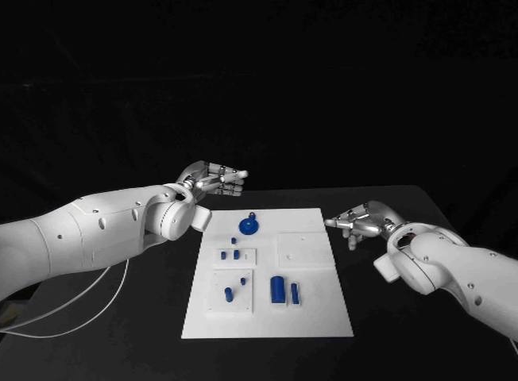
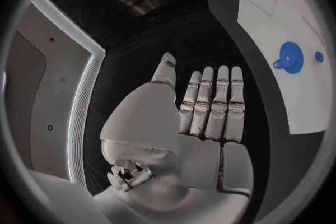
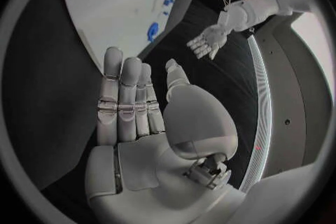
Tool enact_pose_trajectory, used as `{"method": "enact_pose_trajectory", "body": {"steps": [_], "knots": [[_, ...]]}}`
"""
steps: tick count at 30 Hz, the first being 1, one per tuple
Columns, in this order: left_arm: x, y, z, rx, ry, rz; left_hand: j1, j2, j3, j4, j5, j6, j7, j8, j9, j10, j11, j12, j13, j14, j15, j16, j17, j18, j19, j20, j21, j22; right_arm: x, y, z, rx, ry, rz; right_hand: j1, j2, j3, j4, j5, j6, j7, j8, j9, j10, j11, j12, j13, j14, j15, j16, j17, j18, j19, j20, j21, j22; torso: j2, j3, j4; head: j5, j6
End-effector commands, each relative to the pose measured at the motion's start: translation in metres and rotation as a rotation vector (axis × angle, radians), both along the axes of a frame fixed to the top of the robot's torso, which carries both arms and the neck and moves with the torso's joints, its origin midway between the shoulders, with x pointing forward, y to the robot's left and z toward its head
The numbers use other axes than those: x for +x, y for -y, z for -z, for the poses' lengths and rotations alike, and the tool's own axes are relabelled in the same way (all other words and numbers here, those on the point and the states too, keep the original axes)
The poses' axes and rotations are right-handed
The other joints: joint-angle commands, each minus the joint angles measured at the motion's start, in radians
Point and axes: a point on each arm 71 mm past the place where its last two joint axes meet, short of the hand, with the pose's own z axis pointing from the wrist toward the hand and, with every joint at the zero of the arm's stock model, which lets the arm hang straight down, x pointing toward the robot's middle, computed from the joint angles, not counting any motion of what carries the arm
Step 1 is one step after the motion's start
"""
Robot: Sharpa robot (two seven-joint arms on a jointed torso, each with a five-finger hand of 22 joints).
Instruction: Assemble the parts on the task board
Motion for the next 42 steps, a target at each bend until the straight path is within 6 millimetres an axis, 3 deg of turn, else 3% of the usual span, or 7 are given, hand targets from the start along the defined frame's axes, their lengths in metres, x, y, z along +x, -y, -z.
{"method": "enact_pose_trajectory", "body": {"steps": [1, 15, 19, 20, 24, 27, 42], "knots": [[0.005, -0.004, -0.003, -0.043, 0.029, -0.035, 0.000, 0.014, -0.003, -0.007, 0.007, 0.010, -0.002, 0.000, 0.000, 0.009, -0.004, 0.001, -0.001, 0.037, -0.009, -0.002, 0.001, -0.010, 0.001, -0.005, 0.001, -0.002, 0.018, 0.008, -0.010, 0.300, 0.054, -0.001, 0.020, 0.018, 0.007, -0.041, 0.001, -0.013, 0.010, 0.001, -0.002, 0.017, 0.011, -0.148, -0.190, -0.007, 0.019, -0.138, -0.091, 0.009, -0.007, 0.020, -0.083, -0.150, -0.019, -0.0010, -0.0064, 0.003, 0.032], [0.018, -0.016, 0.000, -0.081, 0.043, -0.090, -0.001, 0.028, -0.013, -0.032, 0.011, -0.004, -0.009, -0.001, -0.001, -0.018, -0.006, -0.001, -0.001, -0.046, -0.009, -0.005, -0.001, 0.018, -0.008, 0.023, -0.008, -0.004, 0.062, 0.027, -0.011, 0.548, 0.075, 0.065, -0.001, 0.066, 0.083, -0.149, -0.027, -0.094, 0.039, 0.002, -0.005, -0.182, 0.141, -0.549, -0.715, -0.293, 0.193, -0.588, -0.677, 0.079, -0.479, 0.273, -0.066, -0.969, -0.028, 0.0156, -0.0050, 0.016, 0.108], [0.018, -0.016, 0.002, -0.044, 0.029, -0.092, -0.425, -0.022, 0.169, -0.022, -0.119, -0.336, -0.135, -0.066, -0.063, -0.375, -0.127, -0.061, -0.059, -0.381, -0.136, -0.065, -0.062, -0.046, -0.969, -0.125, -0.094, -0.079, 0.062, 0.031, -0.008, 0.454, 0.064, 0.115, -0.389, -0.026, 0.168, 0.017, -0.320, -1.112, -0.086, -0.061, -0.067, -0.506, 0.004, -0.608, -0.773, -0.628, 0.062, -0.650, -0.737, -0.078, -1.432, 0.079, -0.144, -1.036, -0.028, 0.0126, -0.0057, 0.015, 0.102], [0.017, -0.016, 0.002, -0.045, 0.029, -0.093, -0.456, -0.022, 0.169, -0.022, -0.119, -1.050, -0.135, -0.066, -0.063, -0.400, -0.127, -0.061, -0.059, -1.101, -0.136, -0.065, -0.062, -0.046, -0.969, -0.125, -0.094, -0.079, 0.061, 0.030, -0.008, 0.456, 0.066, 0.115, -0.417, -0.026, 0.168, 0.017, -0.320, -1.112, -0.086, -0.061, -0.067, -1.215, 0.004, -0.608, -0.773, -0.651, 0.062, -0.650, -0.737, -0.078, -1.432, 0.079, -0.144, -1.036, -0.028, 0.0119, -0.0038, 0.013, 0.101], [0.011, -0.009, 0.007, -0.056, 0.031, -0.102, -0.580, -0.022, 0.169, -0.022, -0.119, -1.050, -0.135, -0.066, -0.063, -1.144, -0.127, -0.061, -0.059, -1.101, -0.136, -0.065, -0.062, -0.046, -0.969, -0.125, -0.094, -0.079, 0.057, 0.026, -0.010, 0.473, 0.083, 0.120, -1.229, -0.026, 0.168, 0.017, -0.320, -1.112, -0.086, -0.061, -0.067, -1.215, 0.004, -0.608, -0.773, -1.361, 0.062, -0.650, -0.737, -0.078, -1.432, 0.079, -0.144, -1.036, -0.031, 0.0051, 0.0129, -0.005, 0.096], [0.002, -0.001, 0.012, -0.068, 0.034, -0.113, -1.347, -0.022, 0.169, -0.022, -0.119, -1.050, -0.135, -0.066, -0.063, -1.144, -0.127, -0.061, -0.059, -1.101, -0.136, -0.065, -0.062, -0.046, -0.969, -0.125, -0.094, -0.079, 0.052, 0.020, -0.012, 0.495, 0.104, 0.128, -1.229, -0.026, 0.168, 0.017, -0.320, -1.112, -0.086, -0.061, -0.067, -1.215, 0.004, -0.608, -0.773, -1.361, 0.062, -0.650, -0.737, -0.078, -1.432, 0.079, -0.144, -1.036, -0.035, -0.0037, 0.0349, -0.029, 0.089], [-0.077, 0.057, 0.029, -0.151, 0.065, -0.221, -1.347, -0.022, 0.169, -0.022, -0.119, -1.050, -0.135, -0.066, -0.063, -1.144, -0.127, -0.061, -0.059, -1.101, -0.136, -0.065, -0.062, -0.046, -0.969, -0.125, -0.094, -0.079, -0.024, -0.024, -0.014, 0.622, 0.184, 0.249, -1.229, -0.026, 0.168, 0.017, -0.320, -1.112, -0.086, -0.061, -0.067, -1.215, 0.004, -0.608, -0.773, -1.361, 0.062, -0.650, -0.737, -0.078, -1.432, 0.079, -0.144, -1.036, -0.049, -0.0323, 0.1058, -0.105, 0.066]]}}
